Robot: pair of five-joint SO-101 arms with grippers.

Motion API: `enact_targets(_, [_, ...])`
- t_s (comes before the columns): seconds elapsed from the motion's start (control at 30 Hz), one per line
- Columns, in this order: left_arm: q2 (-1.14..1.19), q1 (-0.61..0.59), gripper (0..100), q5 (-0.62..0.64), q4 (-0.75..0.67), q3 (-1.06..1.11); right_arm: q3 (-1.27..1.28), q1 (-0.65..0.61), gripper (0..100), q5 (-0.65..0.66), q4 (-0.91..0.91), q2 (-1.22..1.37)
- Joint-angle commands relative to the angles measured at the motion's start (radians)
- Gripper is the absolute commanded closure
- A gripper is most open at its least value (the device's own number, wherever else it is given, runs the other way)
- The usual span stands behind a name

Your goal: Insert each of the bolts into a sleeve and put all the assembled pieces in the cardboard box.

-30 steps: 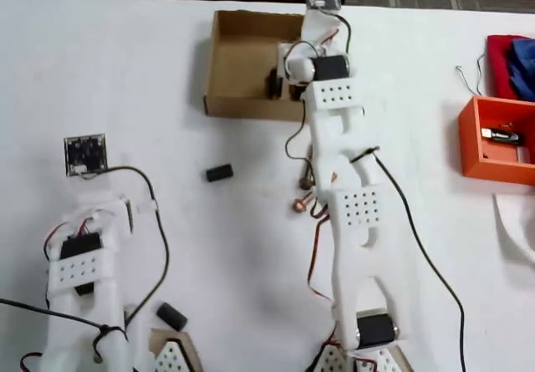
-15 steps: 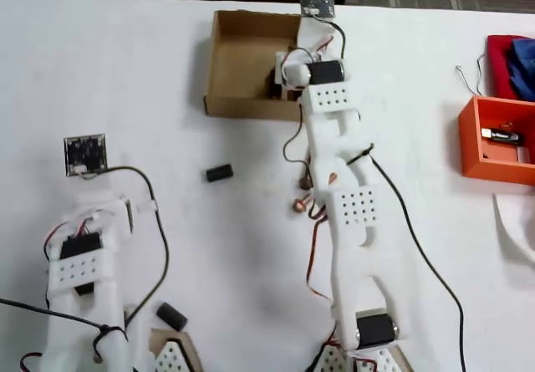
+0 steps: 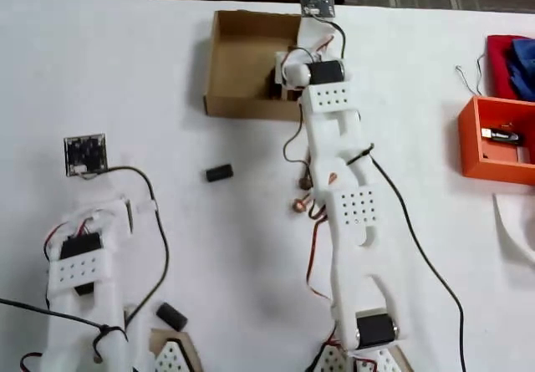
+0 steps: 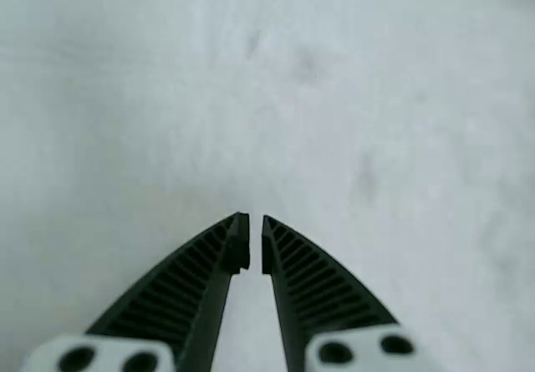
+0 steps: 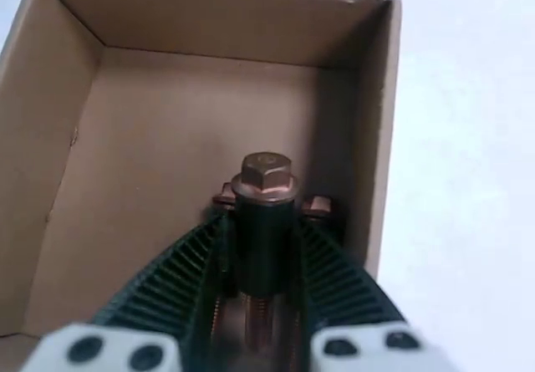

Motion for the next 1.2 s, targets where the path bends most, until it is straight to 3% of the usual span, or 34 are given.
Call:
enact_targets(0.0, [-0.008,-0.002,94,-0.005,-0.017,-0.002,-0.025,0.004,97.5,0.006,-0.027,-0.018])
enact_targets(1.17, [-0.008,-0.002,94,-0.005,-0.017,-0.002,0.031,0.002,97.5,-0.017,-0.015,0.019])
